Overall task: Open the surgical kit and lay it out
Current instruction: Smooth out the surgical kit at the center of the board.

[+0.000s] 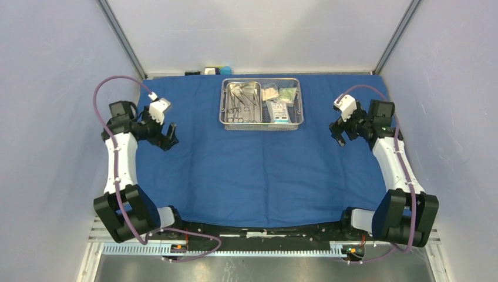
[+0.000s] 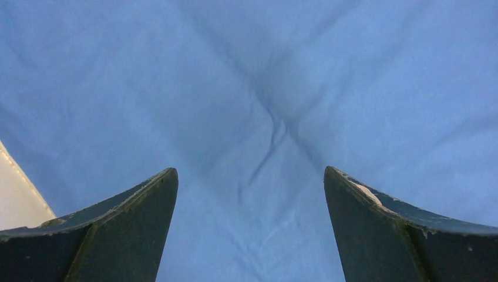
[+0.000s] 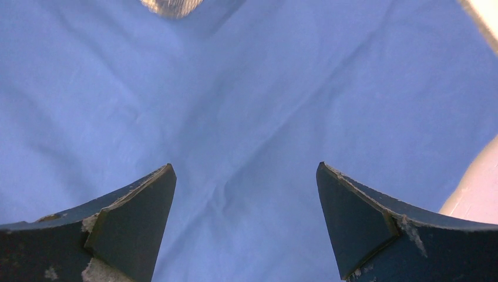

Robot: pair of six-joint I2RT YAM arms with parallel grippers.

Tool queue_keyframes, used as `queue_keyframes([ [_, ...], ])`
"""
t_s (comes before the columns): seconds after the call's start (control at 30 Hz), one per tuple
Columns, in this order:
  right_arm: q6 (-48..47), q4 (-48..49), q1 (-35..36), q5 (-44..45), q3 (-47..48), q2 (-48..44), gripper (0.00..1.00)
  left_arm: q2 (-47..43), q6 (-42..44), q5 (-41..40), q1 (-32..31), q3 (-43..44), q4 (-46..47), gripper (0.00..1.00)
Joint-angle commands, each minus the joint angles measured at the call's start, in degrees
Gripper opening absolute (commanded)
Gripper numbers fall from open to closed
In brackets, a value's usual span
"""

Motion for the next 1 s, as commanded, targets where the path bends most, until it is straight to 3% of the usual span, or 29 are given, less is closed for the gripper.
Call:
queue_keyframes([
  [0.0,11.63,17.91,2.29,2.31,-2.92,0.14,0.98,1.4,-24.77,-4.95,-5.23,-2.05,21.75,1.0],
  [0.17,16.08,26.46,3.72,2.5,-5.05,1.54,0.98,7.92,-36.34,-7.53,-6.04,0.9,28.79,1.0],
  [0.43,20.96,34.57,8.4,7.72,-3.87,5.74,0.98,15.55,-45.5,-7.39,-6.57,6.15,32.51,1.0],
  [0.7,23.16,33.74,9.49,8.9,-1.72,3.44,0.98,11.07,-48.61,-9.4,-6.41,0.05,40.37,1.0],
  [0.97,23.7,33.8,9.47,9.5,-2.96,1.63,0.98,7.97,-48.96,-13.6,-5.6,-1.69,41.71,1.0],
])
